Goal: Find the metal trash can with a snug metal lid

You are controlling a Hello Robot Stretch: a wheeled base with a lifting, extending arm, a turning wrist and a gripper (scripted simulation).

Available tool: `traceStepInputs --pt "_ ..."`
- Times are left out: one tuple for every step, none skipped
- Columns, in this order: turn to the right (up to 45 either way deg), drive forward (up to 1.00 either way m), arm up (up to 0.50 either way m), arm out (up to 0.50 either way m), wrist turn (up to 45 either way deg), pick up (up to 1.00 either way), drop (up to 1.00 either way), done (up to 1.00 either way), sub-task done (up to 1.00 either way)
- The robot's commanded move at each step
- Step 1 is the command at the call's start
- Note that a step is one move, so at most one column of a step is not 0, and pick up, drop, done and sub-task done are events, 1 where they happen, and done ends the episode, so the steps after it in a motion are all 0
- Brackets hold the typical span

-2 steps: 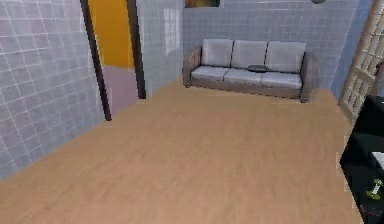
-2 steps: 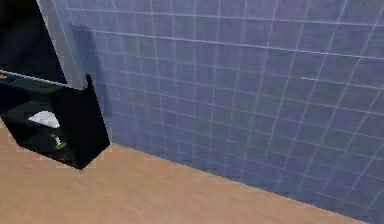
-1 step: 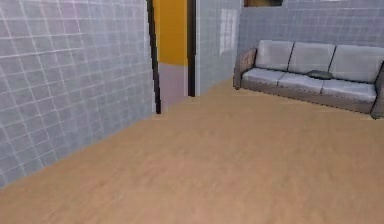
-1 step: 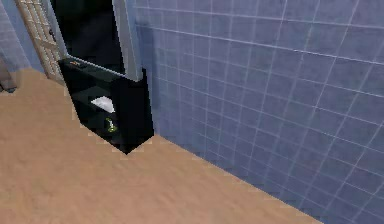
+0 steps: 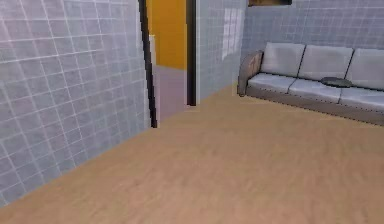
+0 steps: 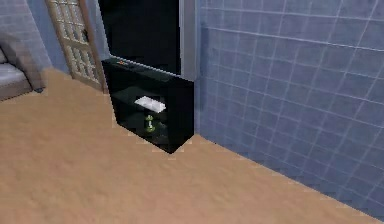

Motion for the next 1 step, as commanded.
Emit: traceStepInputs --pt "3.0 0.0 0.0 0.0 0.0 0.0 0.0 0.0 0.0"
